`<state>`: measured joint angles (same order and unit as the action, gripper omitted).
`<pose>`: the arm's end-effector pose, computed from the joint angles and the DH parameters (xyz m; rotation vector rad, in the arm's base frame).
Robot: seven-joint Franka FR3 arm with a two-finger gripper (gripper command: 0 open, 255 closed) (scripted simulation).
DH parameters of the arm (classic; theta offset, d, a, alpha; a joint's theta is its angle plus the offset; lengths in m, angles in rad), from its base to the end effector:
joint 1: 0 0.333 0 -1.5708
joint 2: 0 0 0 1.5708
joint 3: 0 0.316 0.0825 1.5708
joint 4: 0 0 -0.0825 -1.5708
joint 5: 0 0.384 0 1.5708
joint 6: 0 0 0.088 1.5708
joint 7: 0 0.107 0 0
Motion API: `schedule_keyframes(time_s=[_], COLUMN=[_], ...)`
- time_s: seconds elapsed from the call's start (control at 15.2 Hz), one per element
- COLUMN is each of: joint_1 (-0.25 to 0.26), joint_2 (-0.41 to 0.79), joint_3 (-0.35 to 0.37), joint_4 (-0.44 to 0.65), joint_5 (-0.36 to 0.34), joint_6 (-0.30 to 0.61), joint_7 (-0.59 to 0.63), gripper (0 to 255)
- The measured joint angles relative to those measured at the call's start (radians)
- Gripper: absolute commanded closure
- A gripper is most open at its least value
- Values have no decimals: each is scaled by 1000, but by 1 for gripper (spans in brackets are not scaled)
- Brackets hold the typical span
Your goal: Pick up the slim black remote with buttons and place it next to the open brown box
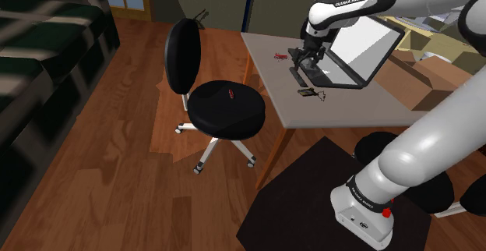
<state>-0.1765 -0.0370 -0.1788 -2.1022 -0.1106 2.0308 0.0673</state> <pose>0.4968 -0.1916 0.4322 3.0025 -0.5642 -0.0727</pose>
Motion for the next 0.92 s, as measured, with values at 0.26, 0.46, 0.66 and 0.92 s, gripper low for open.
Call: schedule_keyframes(time_s=[0.26, 0.46, 0.66, 0.92], joint_1=[-29, -54, -82, -121], joint_2=[150, 254, 344, 472], joint_3=[-26, -42, -55, -64], joint_4=[120, 207, 290, 419], joint_5=[34, 64, 93, 133], joint_6=[38, 62, 75, 77], joint_7=[0, 1, 1, 0], gripper=[0, 0, 0, 0])
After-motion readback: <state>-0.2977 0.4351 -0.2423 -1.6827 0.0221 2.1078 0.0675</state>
